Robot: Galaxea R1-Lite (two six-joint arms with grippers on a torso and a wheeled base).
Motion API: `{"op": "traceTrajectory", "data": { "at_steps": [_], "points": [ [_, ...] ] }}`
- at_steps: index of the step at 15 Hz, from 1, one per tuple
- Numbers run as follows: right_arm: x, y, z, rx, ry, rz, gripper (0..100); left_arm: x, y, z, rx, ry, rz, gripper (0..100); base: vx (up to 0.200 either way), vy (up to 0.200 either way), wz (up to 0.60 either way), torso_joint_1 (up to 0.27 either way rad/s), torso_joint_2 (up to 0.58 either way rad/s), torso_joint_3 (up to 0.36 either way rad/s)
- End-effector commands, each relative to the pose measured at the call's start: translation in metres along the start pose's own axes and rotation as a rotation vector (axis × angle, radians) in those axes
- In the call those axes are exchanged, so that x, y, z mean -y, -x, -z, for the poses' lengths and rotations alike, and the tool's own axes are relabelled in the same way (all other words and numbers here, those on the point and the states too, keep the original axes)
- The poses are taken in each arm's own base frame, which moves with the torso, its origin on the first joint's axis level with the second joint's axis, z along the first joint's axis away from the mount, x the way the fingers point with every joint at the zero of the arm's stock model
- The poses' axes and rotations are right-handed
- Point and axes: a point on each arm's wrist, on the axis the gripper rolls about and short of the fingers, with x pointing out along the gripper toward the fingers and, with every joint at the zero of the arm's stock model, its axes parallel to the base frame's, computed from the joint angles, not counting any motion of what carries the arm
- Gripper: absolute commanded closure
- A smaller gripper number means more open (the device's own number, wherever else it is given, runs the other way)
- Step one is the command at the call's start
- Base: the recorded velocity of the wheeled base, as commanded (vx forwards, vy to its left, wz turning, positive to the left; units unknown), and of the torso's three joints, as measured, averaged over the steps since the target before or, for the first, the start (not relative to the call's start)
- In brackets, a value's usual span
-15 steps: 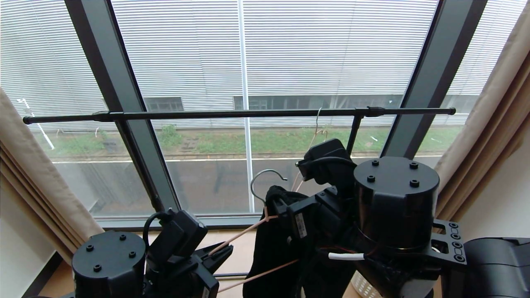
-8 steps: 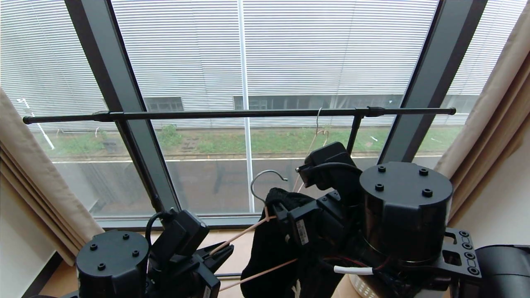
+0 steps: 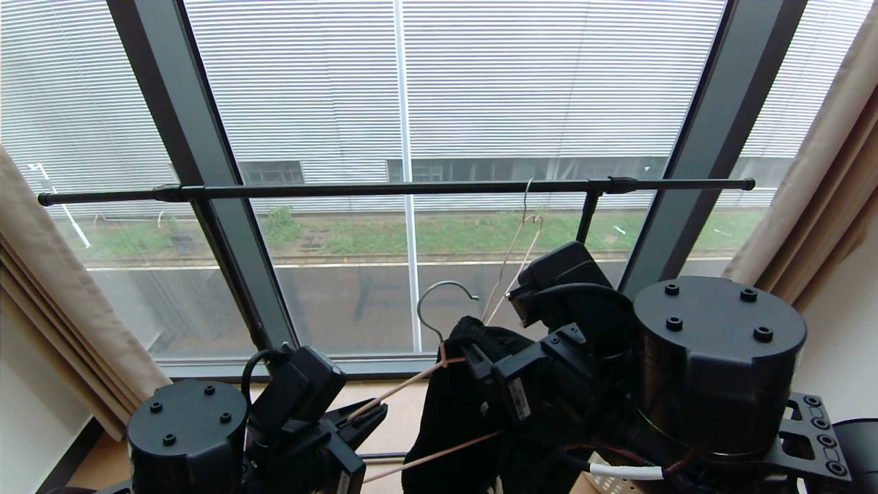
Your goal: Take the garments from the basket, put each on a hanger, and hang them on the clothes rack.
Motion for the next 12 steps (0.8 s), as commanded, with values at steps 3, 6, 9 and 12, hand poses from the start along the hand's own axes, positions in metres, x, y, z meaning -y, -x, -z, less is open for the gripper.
{"op": "traceTrajectory", "data": {
  "at_steps": [3, 6, 9, 12],
  "points": [
    [0.003, 0.005, 0.001, 0.001, 0.011, -0.007, 0, 0.000, 0.000, -0.002, 0.016, 0.002, -0.002, 100, 0.000, 0.000, 0.00, 0.000, 0.00, 0.000],
    [0.002, 0.010, 0.002, 0.003, 0.020, -0.042, 0, 0.000, 0.000, -0.001, 0.015, 0.002, -0.002, 100, 0.000, 0.000, 0.00, 0.000, 0.00, 0.000],
    [0.006, 0.016, 0.003, 0.003, 0.027, -0.077, 0, 0.000, 0.000, -0.001, 0.016, 0.004, -0.002, 100, 0.000, 0.000, 0.00, 0.000, 0.00, 0.000],
    [0.013, 0.028, 0.002, -0.010, 0.040, -0.155, 0, -0.001, 0.000, -0.001, 0.016, 0.005, -0.005, 100, 0.000, 0.000, 0.00, 0.000, 0.00, 0.000]
  ]
}}
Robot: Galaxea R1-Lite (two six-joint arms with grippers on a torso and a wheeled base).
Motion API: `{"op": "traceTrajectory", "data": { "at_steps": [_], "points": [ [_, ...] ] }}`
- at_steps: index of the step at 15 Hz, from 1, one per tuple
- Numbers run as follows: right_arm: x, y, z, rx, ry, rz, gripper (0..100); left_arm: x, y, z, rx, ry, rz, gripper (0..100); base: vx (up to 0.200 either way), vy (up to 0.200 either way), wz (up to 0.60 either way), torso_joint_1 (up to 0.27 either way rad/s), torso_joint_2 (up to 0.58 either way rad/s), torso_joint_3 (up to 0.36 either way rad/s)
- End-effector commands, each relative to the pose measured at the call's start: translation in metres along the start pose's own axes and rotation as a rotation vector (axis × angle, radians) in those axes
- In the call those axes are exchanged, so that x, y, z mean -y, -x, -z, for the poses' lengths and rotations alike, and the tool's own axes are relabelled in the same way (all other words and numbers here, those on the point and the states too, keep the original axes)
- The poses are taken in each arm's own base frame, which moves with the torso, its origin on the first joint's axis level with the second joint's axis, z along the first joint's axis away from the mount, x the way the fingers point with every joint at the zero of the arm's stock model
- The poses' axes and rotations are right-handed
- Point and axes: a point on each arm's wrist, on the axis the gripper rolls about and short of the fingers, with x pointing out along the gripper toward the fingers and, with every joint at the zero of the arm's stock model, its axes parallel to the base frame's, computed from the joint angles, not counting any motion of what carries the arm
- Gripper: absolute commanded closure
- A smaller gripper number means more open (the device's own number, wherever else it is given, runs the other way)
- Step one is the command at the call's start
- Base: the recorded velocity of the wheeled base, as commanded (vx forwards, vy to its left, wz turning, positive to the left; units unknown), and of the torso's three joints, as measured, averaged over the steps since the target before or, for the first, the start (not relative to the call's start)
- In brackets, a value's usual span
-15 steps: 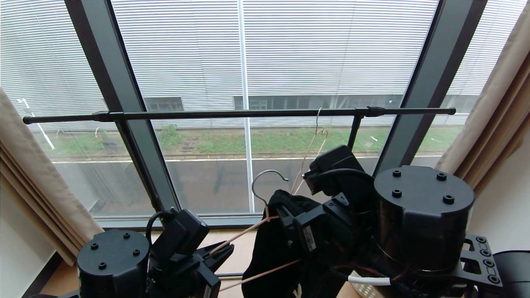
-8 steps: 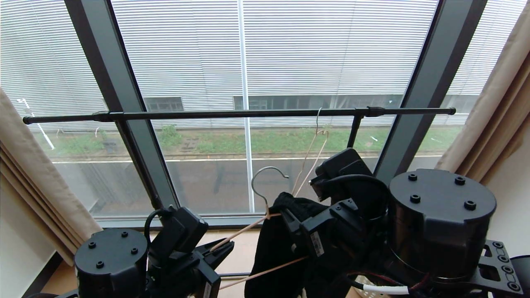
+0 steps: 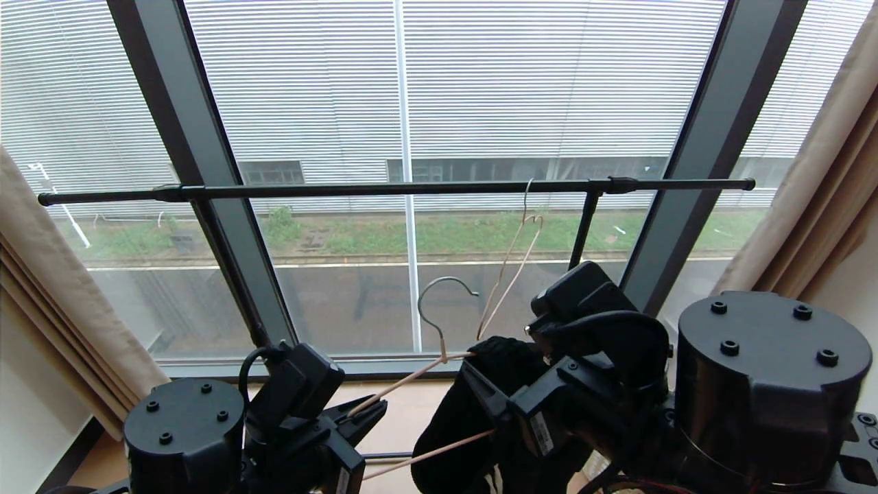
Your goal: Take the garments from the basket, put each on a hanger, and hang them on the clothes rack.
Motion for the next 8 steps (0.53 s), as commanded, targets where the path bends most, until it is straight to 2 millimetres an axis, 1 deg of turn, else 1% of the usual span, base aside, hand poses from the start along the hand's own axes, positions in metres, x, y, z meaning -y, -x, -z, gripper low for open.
{"op": "traceTrajectory", "data": {
  "at_steps": [1, 4, 5, 6, 7, 8],
  "points": [
    [0.008, 0.016, -0.005, 0.022, -0.010, -0.056, 0, -0.001, 0.001, 0.000, 0.000, 0.001, -0.002, 100, 0.000, 0.000, 0.00, 0.000, 0.00, 0.000],
    [0.020, 0.034, -0.008, 0.014, -0.007, -0.119, 0, -0.001, 0.002, 0.001, 0.008, 0.000, -0.001, 100, 0.000, 0.000, 0.00, 0.000, 0.00, 0.000],
    [0.027, 0.040, -0.009, 0.006, -0.007, -0.145, 0, -0.001, 0.003, 0.000, 0.020, 0.000, -0.001, 100, 0.000, 0.000, 0.00, 0.000, 0.00, 0.000],
    [0.031, 0.042, -0.009, -0.002, -0.003, -0.150, 0, -0.001, 0.003, 0.001, 0.023, 0.000, 0.000, 100, 0.000, 0.000, 0.00, 0.000, 0.00, 0.000],
    [0.045, 0.047, -0.009, -0.014, 0.054, -0.170, 0, -0.001, 0.005, 0.002, 0.028, -0.006, 0.001, 100, 0.000, 0.000, 0.00, 0.000, 0.00, 0.000],
    [0.056, 0.046, -0.007, -0.028, 0.090, -0.195, 0, -0.001, 0.006, 0.002, 0.031, -0.007, 0.001, 100, 0.000, 0.000, 0.00, 0.000, 0.00, 0.000]
  ]
}}
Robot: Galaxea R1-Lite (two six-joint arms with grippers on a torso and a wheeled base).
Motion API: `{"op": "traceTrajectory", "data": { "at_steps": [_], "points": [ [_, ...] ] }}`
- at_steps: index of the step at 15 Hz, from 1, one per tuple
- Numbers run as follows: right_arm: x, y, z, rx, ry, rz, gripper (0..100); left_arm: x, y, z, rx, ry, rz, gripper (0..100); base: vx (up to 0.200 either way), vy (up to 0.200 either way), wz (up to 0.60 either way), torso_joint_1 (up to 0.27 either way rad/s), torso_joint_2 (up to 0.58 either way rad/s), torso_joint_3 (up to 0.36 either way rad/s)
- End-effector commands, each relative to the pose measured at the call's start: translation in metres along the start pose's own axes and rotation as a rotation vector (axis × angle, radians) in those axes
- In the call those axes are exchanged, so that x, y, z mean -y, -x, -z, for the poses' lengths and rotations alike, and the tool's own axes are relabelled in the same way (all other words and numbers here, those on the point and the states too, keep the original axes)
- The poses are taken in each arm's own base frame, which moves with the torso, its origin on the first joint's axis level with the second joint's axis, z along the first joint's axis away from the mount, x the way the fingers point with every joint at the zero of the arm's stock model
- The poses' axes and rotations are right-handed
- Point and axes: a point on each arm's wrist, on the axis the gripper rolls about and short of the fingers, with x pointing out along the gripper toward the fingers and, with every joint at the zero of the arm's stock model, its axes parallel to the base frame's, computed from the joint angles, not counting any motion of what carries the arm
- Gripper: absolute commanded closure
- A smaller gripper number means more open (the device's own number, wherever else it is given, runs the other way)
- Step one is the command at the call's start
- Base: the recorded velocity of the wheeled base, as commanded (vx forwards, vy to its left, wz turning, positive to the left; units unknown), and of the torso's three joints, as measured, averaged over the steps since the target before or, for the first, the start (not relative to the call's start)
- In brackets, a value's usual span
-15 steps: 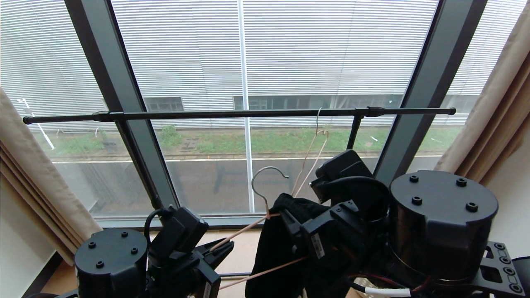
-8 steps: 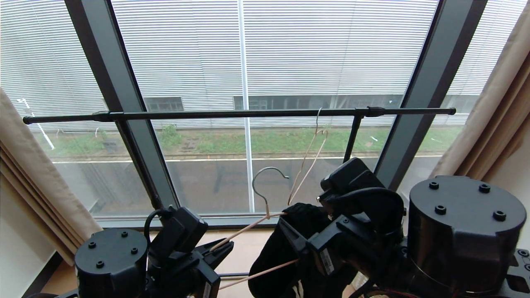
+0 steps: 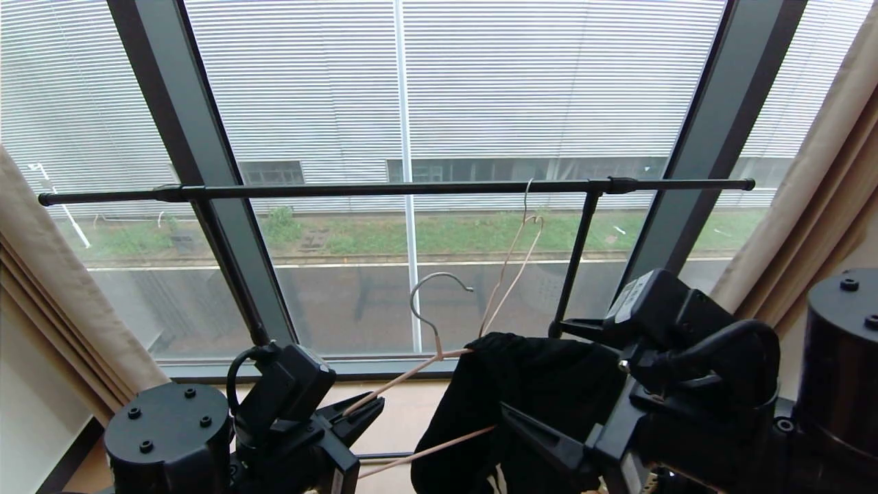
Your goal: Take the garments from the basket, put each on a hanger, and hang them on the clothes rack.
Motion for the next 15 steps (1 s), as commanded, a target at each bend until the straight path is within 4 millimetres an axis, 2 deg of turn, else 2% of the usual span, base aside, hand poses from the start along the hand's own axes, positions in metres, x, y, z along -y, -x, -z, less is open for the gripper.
{"op": "traceTrajectory", "data": {
  "at_steps": [1, 4, 6, 8, 12, 15],
  "points": [
    [0.033, 0.013, -0.006, 0.024, 0.069, -0.013, 0, 0.000, 0.002, 0.002, -0.009, -0.003, 0.003, 100, 0.000, 0.000, 0.00, 0.000, 0.00, 0.000],
    [0.075, 0.009, -0.026, -0.075, 0.275, -0.172, 0, 0.000, 0.002, 0.003, -0.010, -0.004, 0.003, 100, 0.000, 0.000, 0.00, 0.000, 0.00, 0.000],
    [0.091, 0.001, -0.033, -0.149, 0.347, -0.279, 0, 0.000, 0.002, 0.003, -0.012, -0.004, 0.004, 100, 0.000, 0.000, 0.00, 0.000, 0.00, 0.000],
    [0.107, -0.021, -0.035, -0.205, 0.410, -0.420, 0, 0.001, 0.003, 0.002, -0.004, -0.004, 0.005, 100, 0.000, 0.000, 0.00, 0.000, 0.00, 0.000],
    [0.105, -0.044, -0.026, -0.246, 0.393, -0.530, 0, 0.001, 0.004, 0.002, 0.013, -0.012, 0.007, 100, 0.000, 0.000, 0.00, 0.000, 0.00, 0.000],
    [0.102, -0.049, -0.025, -0.263, 0.401, -0.531, 0, 0.003, 0.004, 0.002, 0.014, -0.017, 0.014, 100, 0.000, 0.000, 0.00, 0.000, 0.00, 0.000]
  ]
}}
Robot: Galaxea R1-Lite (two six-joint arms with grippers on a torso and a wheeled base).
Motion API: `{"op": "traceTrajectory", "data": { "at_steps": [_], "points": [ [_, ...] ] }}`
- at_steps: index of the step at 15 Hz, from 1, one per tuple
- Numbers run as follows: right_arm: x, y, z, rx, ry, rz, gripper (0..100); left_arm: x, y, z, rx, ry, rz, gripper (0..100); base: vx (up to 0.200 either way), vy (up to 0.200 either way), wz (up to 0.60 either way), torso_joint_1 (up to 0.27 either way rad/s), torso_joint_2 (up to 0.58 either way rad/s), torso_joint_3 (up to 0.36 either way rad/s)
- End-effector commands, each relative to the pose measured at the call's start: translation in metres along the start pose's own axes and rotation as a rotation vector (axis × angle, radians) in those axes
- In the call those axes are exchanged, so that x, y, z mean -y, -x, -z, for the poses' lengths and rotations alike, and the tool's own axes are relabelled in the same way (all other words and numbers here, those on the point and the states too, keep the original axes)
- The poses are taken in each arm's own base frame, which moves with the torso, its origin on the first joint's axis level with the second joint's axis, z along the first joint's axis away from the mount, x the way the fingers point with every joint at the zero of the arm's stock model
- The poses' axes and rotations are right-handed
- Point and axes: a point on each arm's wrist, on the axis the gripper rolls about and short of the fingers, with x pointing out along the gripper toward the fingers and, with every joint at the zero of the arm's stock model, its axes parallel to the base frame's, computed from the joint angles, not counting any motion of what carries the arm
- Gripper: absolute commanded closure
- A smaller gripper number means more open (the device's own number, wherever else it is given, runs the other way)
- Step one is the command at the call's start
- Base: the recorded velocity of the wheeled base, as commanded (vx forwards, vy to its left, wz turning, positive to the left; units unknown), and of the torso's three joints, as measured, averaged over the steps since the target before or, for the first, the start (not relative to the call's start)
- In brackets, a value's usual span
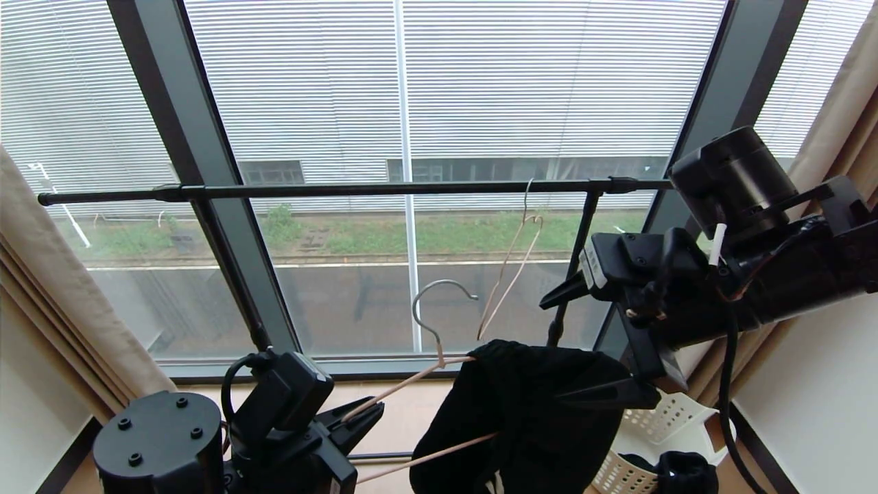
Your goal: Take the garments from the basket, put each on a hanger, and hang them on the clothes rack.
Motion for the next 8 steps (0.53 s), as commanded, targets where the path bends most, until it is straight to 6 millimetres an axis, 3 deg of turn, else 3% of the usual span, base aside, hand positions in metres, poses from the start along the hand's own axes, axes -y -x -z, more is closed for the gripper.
{"op": "traceTrajectory", "data": {
  "at_steps": [1, 8],
  "points": [
    [0.004, -0.012, 0.004, -0.031, -0.013, -0.016, 0, 0.001, 0.000, 0.000, 0.001, -0.002, 0.004, 100, 0.000, 0.000, 0.00, 0.000, 0.00, 0.000],
    [0.022, -0.036, 0.006, -0.104, -0.024, 0.012, 0, 0.002, 0.003, -0.002, 0.010, -0.006, 0.009, 100, 0.000, 0.000, 0.00, 0.000, 0.00, 0.000]
  ]
}}
